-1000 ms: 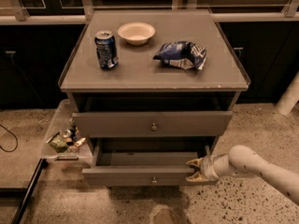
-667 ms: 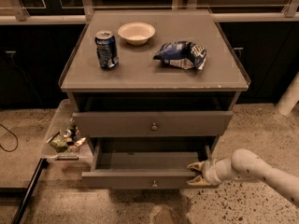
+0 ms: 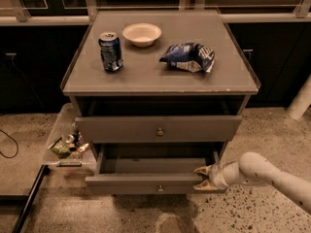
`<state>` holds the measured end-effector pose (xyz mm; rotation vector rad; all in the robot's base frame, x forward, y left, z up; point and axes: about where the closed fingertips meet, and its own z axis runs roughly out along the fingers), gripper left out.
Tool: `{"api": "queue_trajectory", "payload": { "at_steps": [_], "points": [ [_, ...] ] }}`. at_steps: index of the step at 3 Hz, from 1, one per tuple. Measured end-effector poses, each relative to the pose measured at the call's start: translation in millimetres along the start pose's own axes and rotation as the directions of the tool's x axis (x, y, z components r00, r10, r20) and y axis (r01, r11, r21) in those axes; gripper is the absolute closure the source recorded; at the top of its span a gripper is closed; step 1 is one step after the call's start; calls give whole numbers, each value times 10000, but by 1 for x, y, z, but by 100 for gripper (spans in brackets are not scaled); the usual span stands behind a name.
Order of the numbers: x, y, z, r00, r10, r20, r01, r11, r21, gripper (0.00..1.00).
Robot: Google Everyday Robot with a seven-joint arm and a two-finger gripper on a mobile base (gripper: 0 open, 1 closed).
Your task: Open middle drawer
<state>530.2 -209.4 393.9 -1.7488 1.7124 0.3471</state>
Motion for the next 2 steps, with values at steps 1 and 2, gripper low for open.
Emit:
{"api": "queue_trajectory", "payload": {
  "at_steps": [1,2],
  "points": [
    [3,8,-3,9999,122,-29,-122,9996,-240,54],
    [2,8,-5,9999,135,-48,-136,9996,-250,77]
  ]
}}
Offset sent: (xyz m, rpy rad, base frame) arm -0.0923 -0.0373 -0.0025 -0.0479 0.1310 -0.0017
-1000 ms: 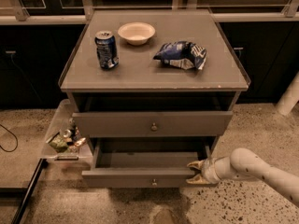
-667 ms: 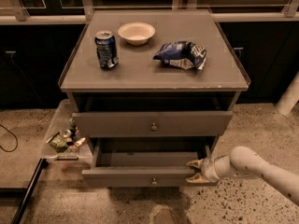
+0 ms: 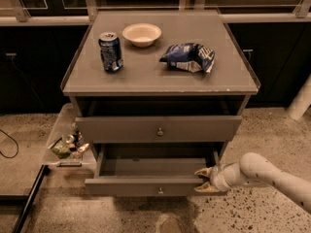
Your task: Open middle drawer
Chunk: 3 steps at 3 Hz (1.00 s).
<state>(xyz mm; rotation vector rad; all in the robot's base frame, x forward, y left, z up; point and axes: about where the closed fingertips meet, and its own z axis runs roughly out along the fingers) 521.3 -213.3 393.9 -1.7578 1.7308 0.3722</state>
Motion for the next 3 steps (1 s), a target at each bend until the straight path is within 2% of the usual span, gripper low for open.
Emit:
{"api": "queue_trajectory", "payload": {
  "at_steps": [1,2,3],
  "points": [
    [-1,11,-3,10000,48,-7,-48,10000,-72,99],
    [-2,11,-4,10000,45,-7,-45,10000,-70,100],
    [-2,11,-4,10000,45,-7,-45,10000,-70,81]
  ]
}}
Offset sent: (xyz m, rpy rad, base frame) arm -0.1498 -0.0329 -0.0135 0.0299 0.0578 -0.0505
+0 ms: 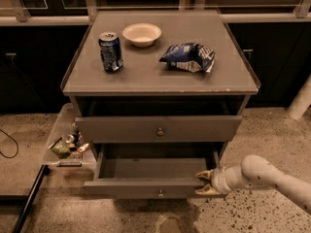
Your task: Open middle drawer
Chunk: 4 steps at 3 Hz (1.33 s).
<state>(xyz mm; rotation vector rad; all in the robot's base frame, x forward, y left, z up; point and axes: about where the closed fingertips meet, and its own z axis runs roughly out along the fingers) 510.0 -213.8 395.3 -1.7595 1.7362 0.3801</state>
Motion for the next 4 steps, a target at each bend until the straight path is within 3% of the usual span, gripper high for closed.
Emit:
{"api": "queue_trajectory", "payload": {
  "at_steps": [3,4],
  "points": [
    [3,11,-1,9999,138,105,-137,9999,-93,11],
    [2,11,-1,9998,139,106,-138,9999,-93,15]
  ]
}}
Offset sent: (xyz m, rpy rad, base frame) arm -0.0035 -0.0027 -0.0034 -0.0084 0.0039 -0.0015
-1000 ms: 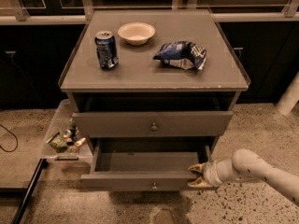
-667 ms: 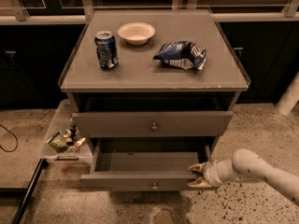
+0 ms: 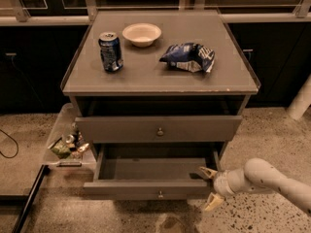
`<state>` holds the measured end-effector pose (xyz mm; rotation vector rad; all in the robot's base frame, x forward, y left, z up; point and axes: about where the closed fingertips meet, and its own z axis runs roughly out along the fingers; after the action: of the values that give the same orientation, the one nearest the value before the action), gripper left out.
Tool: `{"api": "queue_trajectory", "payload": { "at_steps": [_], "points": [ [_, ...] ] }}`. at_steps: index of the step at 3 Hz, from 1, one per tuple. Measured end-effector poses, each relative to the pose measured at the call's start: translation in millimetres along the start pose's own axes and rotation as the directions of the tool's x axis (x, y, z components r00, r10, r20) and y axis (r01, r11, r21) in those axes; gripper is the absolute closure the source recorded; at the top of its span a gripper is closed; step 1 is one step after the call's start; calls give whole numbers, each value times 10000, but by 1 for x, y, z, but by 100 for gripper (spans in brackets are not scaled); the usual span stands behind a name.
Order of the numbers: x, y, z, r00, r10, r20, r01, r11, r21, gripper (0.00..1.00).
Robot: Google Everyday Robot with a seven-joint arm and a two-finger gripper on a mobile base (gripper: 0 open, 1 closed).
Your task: Open middle drawer
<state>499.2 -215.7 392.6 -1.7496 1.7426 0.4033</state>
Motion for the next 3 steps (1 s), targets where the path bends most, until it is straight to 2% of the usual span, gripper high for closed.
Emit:
{"api": "queue_trajectory", "payload": {
  "at_steps": [1,2,3],
  "points": [
    [8,33,-9,9997,163,186,-164,9999,51,38],
    [4,31,-13,9997,154,184,-155,9999,56,62],
    [3,51,-19,9997,44,252,-46,9999,97,85]
  ]
}}
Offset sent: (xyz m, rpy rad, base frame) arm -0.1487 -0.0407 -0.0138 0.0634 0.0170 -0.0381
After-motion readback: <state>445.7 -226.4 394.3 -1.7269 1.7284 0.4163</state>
